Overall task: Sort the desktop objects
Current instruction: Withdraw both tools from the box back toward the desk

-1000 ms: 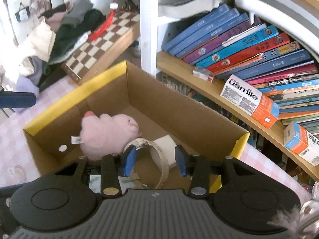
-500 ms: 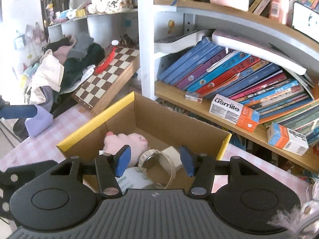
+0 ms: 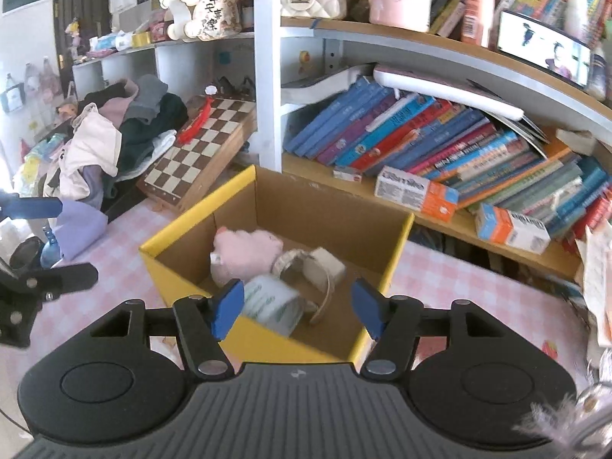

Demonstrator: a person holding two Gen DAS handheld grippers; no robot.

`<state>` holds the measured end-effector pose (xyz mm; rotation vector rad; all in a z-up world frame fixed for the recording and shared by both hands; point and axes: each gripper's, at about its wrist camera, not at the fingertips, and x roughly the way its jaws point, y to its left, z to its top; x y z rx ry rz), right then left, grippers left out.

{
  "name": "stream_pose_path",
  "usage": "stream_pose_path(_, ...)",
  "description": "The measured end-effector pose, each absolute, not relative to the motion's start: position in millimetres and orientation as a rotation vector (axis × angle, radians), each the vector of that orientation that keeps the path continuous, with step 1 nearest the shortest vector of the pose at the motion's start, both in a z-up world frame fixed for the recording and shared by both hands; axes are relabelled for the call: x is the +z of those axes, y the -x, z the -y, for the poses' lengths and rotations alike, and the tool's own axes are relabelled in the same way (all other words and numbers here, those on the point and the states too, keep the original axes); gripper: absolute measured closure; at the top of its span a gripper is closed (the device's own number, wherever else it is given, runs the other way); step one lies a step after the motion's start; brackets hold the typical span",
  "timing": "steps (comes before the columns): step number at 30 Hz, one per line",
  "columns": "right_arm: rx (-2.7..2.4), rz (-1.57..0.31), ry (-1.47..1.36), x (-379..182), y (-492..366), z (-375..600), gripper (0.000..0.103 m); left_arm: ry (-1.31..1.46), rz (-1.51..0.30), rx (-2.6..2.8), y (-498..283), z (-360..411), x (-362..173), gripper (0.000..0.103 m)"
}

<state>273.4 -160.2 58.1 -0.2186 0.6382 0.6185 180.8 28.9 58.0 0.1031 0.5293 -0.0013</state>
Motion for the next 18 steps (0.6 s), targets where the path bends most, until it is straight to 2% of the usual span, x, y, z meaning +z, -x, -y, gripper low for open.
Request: stream_pose_path(18, 0.431, -0.755, 0.169, 5, -190, 191, 0.037, -0.158, -0.604, -0.052, -126, -27, 18, 0.007)
